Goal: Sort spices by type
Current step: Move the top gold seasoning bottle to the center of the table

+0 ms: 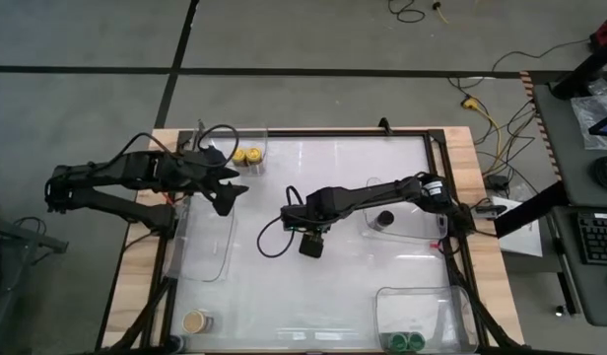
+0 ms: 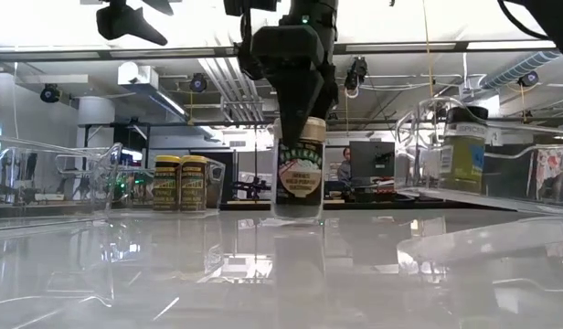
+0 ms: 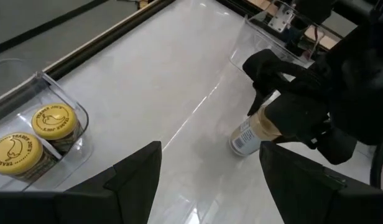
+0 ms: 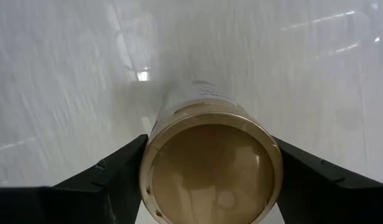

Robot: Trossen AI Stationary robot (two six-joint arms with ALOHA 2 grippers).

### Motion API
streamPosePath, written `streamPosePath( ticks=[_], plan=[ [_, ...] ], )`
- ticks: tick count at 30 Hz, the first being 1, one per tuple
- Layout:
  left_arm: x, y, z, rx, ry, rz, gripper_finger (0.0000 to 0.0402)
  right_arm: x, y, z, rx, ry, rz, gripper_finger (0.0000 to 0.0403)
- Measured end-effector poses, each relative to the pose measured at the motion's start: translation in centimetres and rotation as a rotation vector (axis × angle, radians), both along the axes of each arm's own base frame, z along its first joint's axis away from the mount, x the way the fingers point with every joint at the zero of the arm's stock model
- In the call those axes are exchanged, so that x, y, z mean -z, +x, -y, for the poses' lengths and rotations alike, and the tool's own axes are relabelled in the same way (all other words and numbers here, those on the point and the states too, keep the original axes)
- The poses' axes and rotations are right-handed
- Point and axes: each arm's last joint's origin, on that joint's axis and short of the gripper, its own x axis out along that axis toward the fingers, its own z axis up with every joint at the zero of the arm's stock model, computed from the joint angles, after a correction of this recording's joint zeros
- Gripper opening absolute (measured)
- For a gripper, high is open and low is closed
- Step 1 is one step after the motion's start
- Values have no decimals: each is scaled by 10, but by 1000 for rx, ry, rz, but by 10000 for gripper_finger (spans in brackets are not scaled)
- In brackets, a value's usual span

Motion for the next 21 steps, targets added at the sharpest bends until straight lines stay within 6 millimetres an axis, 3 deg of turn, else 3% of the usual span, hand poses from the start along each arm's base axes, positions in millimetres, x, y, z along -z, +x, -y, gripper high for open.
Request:
streamPosePath(
  ticks=[12, 21],
  plan=[
    [0, 1, 0, 3, 7, 4, 256, -4, -3, 0, -1, 1, -2, 286],
    [0, 2, 0, 2, 7, 1, 256, -45, -7, 1, -2, 9, 82, 274]
  ],
)
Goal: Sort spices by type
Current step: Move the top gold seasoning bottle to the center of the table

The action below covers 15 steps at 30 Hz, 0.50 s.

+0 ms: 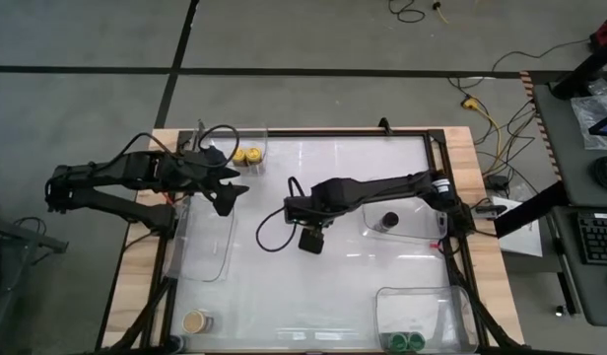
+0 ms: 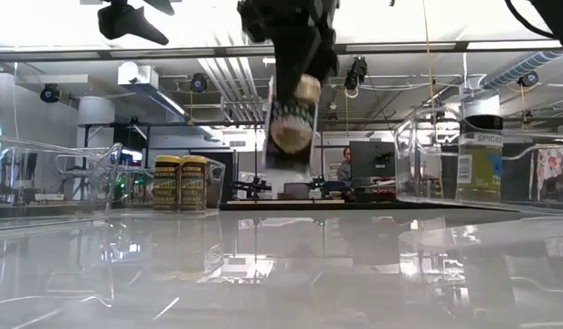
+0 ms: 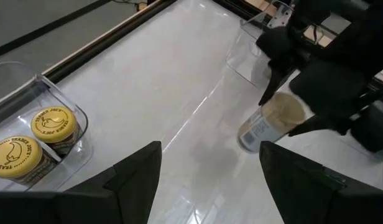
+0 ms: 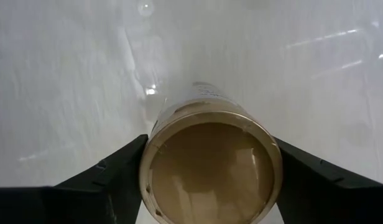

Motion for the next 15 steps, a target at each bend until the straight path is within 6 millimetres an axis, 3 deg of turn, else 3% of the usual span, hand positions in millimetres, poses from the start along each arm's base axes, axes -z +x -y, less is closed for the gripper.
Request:
streamPosePath(
  ticks=[8, 15],
  plan=[
    [1, 1, 0, -5, -6, -3, 256, -26, -10, 1, 9, -4, -25, 271],
    [2, 4, 0, -5, -6, -11, 256, -66, -15, 1, 23, 13, 113, 278]
  ],
)
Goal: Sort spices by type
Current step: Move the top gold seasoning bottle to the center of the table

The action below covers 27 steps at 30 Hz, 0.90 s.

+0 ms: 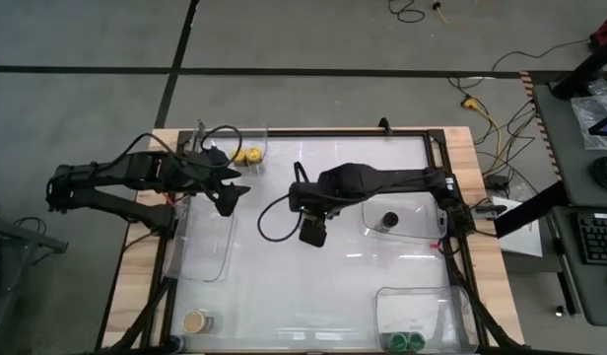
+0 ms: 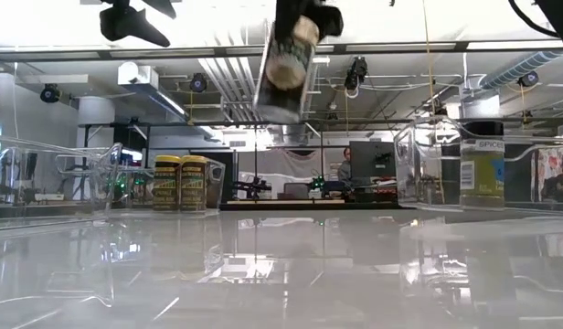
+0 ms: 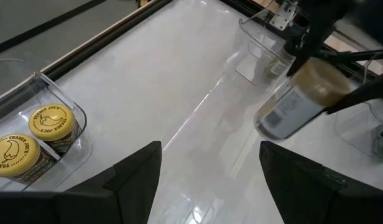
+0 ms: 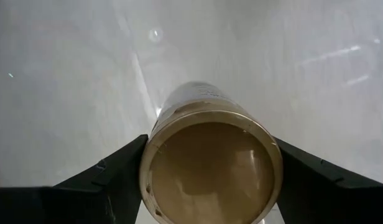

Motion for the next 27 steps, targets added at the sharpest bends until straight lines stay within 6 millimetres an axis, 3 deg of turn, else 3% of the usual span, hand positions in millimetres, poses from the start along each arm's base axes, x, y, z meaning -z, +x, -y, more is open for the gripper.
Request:
streamPosePath(
  ticks=[4, 11, 15, 20, 27],
  plan=[
    [0, 1, 0, 0, 0, -2, 256, -24, -11, 1, 1, 5, 30, 273],
    [0, 1, 0, -2, -3, 4, 256, -67, -59, 5, 41, 3, 41, 277],
    [0, 3, 0, 1, 1, 5, 256, -73, -64, 6, 66, 1, 73, 281],
    [-1, 3, 0, -1, -3, 18, 256, -40, -44, -5, 39, -10, -41, 271],
    [-1, 3, 1, -1, -28, 25, 256, 28, -14, -26, 3, -41, -237, 284]
  ],
)
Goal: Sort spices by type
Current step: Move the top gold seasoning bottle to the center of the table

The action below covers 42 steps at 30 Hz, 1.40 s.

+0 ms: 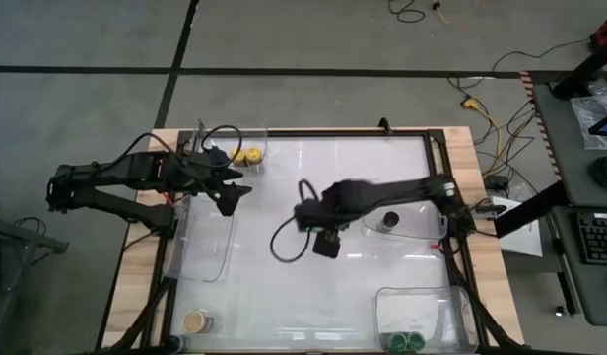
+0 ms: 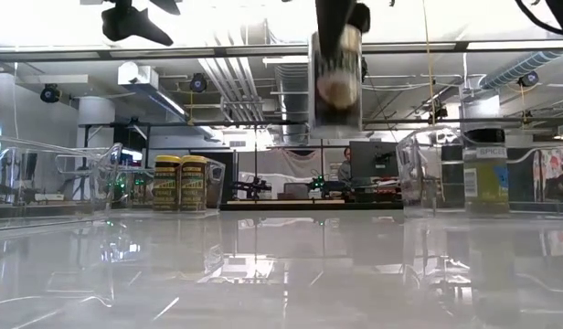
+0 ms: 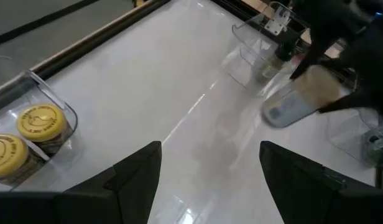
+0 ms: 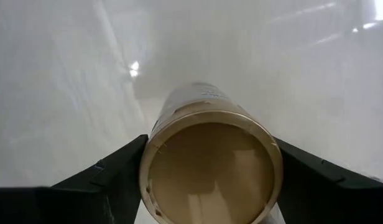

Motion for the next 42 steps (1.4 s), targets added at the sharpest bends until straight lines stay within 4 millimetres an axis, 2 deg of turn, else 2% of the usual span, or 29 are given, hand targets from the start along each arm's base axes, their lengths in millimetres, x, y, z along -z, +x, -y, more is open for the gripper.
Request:
streamPosePath(
  ticks=[4, 7, 13, 17, 21, 26, 34, 42],
  plan=[
    [0, 0, 0, 10, -11, 1, 256, 27, 13, -11, -15, 1, -42, 272],
    [0, 0, 0, 11, -12, 1, 256, 36, 20, -13, -18, -3, -39, 271],
    [0, 0, 1, 13, -11, 0, 256, 34, 20, -13, -15, -2, -20, 285],
    [0, 0, 1, 15, -8, -2, 256, 29, 18, -13, -28, 8, -12, 274],
    [0, 1, 1, 16, -7, -3, 256, 43, 21, -13, -44, 21, -53, 272],
    [0, 1, 1, 16, -7, 1, 256, 62, 25, -14, -41, 25, -85, 290],
    [0, 1, 1, 17, -5, 7, 256, 71, 30, -15, -26, 32, -52, 276],
    [0, 1, 1, 17, -5, 7, 256, 85, 33, -16, -27, 52, -73, 297]
  ],
)
